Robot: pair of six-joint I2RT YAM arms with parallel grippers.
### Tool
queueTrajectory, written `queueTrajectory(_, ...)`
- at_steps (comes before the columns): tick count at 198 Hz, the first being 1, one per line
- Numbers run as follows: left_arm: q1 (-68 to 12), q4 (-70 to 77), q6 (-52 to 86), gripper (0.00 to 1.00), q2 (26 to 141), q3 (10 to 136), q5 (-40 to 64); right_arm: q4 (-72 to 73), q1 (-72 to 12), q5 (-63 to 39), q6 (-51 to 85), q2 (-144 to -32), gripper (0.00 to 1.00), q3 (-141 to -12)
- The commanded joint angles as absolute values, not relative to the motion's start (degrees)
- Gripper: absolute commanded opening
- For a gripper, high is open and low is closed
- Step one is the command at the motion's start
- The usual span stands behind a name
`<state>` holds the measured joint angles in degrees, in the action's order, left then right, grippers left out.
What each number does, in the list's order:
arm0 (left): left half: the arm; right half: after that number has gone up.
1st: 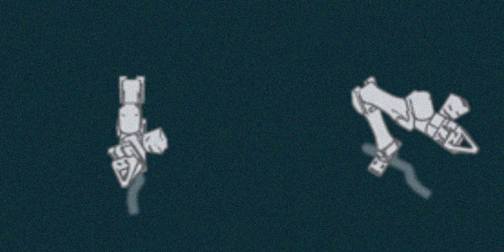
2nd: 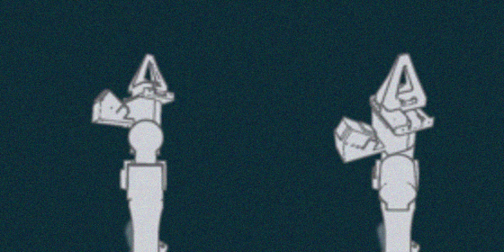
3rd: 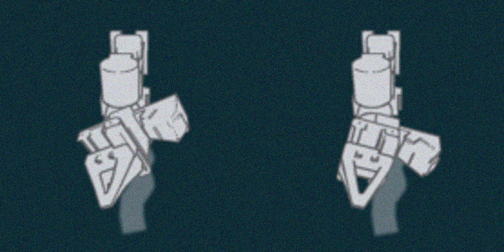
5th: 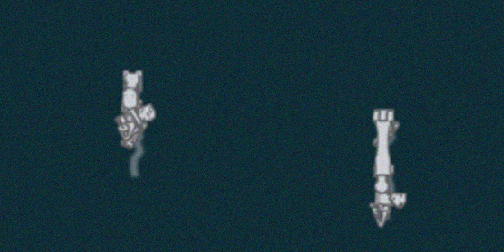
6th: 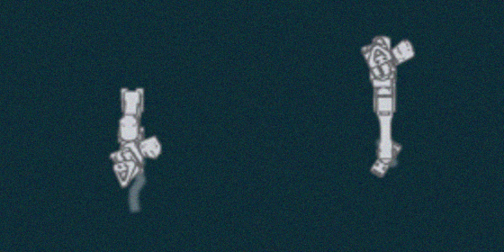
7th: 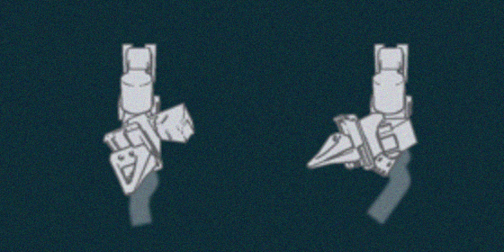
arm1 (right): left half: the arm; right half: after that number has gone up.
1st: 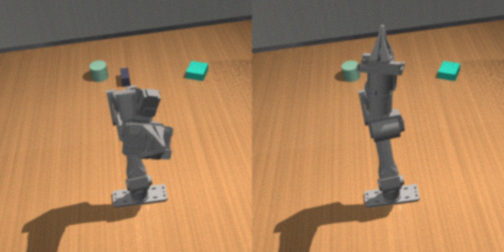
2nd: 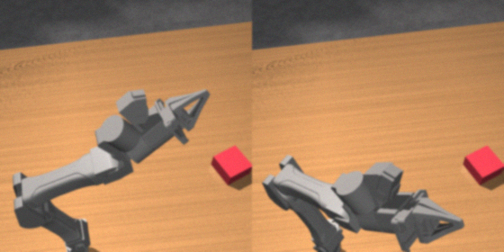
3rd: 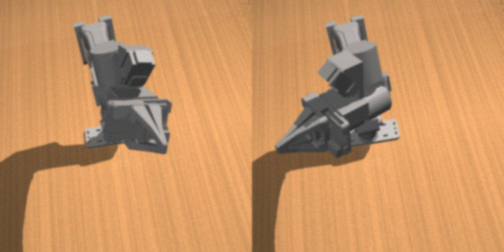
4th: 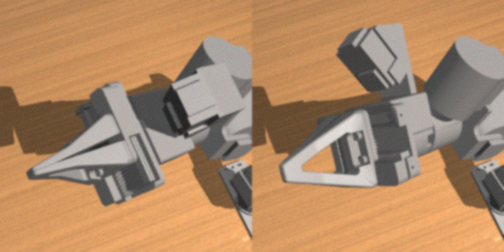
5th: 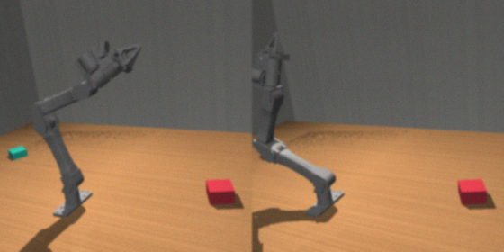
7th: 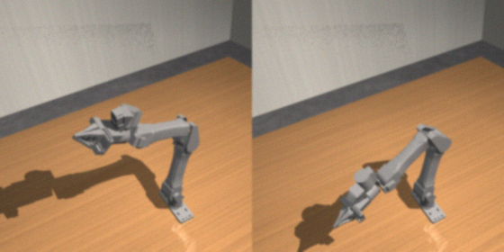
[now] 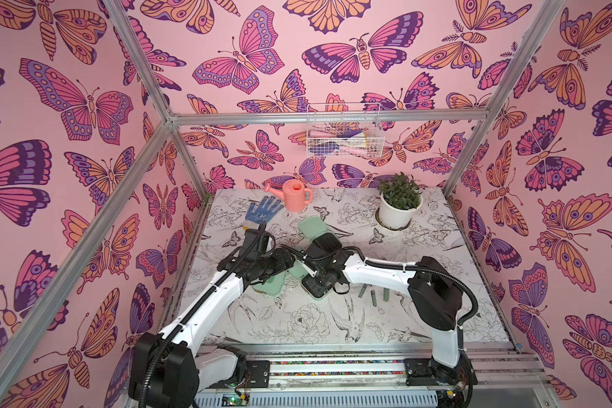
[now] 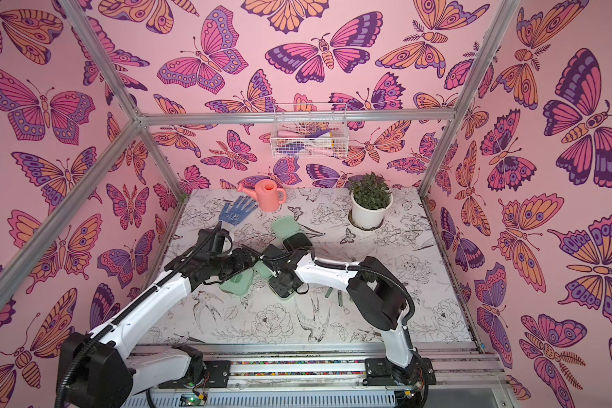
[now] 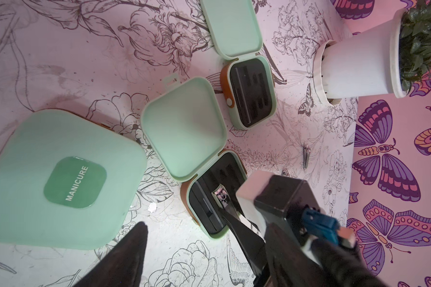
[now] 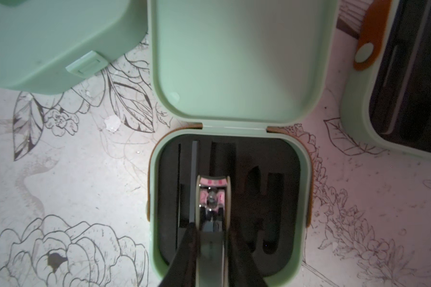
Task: Organize nail clipper sets
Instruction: Place the nail clipper in the storage box.
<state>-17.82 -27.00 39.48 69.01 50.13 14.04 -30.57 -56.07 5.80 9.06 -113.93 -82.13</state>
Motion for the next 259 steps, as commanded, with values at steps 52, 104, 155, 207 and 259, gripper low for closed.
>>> queueTrajectory(52, -15.3, -30.6, 39.1, 0.76, 65.3, 48.5, 10.0, -29.7, -55.3, 4.7, 4.8, -116.8, 0.13, -84.7)
queueTrajectory(104, -14.8, -30.6, 39.1, 0.77, 66.0, 48.4, 10.7, -29.7, -54.8, 4.7, 4.9, -117.5, 0.13, -84.9)
queueTrajectory(155, -14.7, -30.5, 39.1, 0.77, 66.2, 48.3, 11.0, -29.6, -54.6, 4.7, 6.0, -118.5, 0.13, -84.9)
queueTrajectory(207, -14.6, -30.6, 39.0, 0.76, 66.7, 48.4, 11.2, -30.8, -54.4, 4.8, 8.6, -119.3, 0.13, -85.7)
queueTrajectory(259, -14.6, -30.5, 39.0, 0.76, 67.0, 48.6, 11.4, -33.9, -54.3, 5.8, 12.7, -120.0, 0.13, -88.1)
